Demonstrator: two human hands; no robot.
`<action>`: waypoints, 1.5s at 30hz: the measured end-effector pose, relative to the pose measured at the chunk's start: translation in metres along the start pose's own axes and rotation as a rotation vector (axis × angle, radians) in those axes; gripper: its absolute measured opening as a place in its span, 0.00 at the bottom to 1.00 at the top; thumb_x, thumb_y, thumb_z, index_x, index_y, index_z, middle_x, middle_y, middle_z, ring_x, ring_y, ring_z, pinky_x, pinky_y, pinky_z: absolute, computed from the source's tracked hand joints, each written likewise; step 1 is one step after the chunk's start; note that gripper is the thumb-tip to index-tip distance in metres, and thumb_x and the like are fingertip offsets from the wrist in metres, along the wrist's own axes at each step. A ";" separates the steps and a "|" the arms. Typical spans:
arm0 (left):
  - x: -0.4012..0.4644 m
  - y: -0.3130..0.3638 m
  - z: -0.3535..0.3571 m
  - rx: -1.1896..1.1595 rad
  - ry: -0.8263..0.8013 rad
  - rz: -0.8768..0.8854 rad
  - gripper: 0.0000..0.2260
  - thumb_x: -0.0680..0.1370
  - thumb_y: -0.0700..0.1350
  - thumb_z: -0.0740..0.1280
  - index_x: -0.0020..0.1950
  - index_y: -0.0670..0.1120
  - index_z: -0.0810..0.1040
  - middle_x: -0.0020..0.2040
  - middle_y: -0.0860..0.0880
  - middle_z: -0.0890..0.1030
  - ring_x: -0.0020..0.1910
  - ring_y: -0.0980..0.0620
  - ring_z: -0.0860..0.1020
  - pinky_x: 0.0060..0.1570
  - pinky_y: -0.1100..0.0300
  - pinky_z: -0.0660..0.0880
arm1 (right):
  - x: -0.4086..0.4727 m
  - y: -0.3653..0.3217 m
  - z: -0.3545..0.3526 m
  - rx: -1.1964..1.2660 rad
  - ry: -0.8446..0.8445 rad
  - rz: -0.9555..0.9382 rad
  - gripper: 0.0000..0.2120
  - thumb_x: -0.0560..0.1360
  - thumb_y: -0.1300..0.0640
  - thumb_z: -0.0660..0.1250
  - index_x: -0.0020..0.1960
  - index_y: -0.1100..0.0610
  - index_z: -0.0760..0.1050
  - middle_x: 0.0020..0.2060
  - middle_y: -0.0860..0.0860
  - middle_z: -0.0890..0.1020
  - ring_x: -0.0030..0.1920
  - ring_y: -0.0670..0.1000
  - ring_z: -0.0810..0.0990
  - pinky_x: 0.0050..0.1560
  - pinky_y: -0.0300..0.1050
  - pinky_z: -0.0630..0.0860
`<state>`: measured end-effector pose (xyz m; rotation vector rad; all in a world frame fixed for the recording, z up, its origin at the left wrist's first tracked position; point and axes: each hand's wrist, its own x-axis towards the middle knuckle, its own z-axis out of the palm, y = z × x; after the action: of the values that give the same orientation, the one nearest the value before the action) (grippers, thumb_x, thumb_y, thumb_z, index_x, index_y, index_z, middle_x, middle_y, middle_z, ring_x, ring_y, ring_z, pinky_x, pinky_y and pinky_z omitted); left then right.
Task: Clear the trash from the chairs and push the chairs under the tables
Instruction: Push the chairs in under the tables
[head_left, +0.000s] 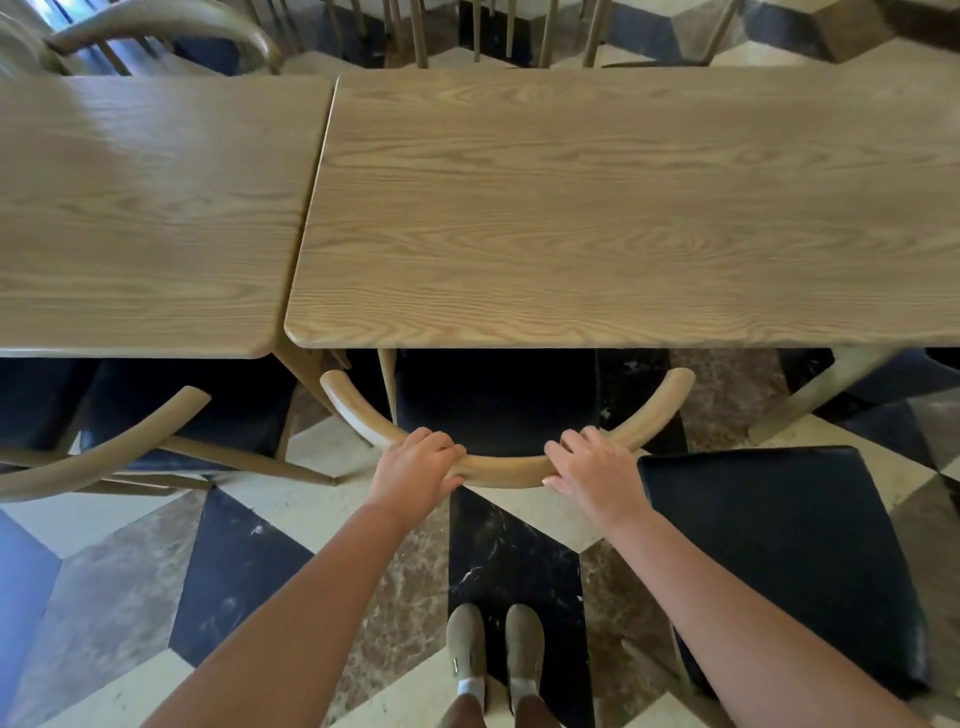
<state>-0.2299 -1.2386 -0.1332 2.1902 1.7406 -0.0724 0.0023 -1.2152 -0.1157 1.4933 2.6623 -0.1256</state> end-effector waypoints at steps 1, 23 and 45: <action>0.000 0.002 0.000 -0.002 -0.008 -0.014 0.19 0.76 0.53 0.64 0.66 0.49 0.72 0.59 0.52 0.77 0.60 0.51 0.71 0.57 0.56 0.71 | -0.001 -0.002 0.000 0.006 -0.009 0.024 0.19 0.60 0.48 0.80 0.44 0.57 0.79 0.34 0.52 0.81 0.35 0.52 0.79 0.30 0.42 0.76; -0.072 0.217 0.000 0.095 0.218 -0.009 0.15 0.79 0.51 0.58 0.63 0.48 0.72 0.60 0.48 0.78 0.60 0.48 0.74 0.62 0.52 0.68 | -0.179 0.061 -0.048 0.067 0.086 0.093 0.17 0.78 0.47 0.56 0.59 0.55 0.73 0.51 0.52 0.78 0.53 0.52 0.74 0.55 0.48 0.70; -0.155 0.555 0.139 -0.041 0.063 0.155 0.20 0.79 0.54 0.58 0.68 0.48 0.66 0.64 0.50 0.74 0.65 0.49 0.70 0.68 0.53 0.62 | -0.519 0.239 0.016 0.150 -0.066 0.323 0.19 0.77 0.44 0.58 0.62 0.54 0.72 0.57 0.51 0.78 0.58 0.51 0.74 0.58 0.46 0.71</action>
<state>0.2846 -1.5304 -0.0967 2.3118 1.5833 0.0710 0.4762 -1.5324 -0.0790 1.9045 2.3675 -0.3504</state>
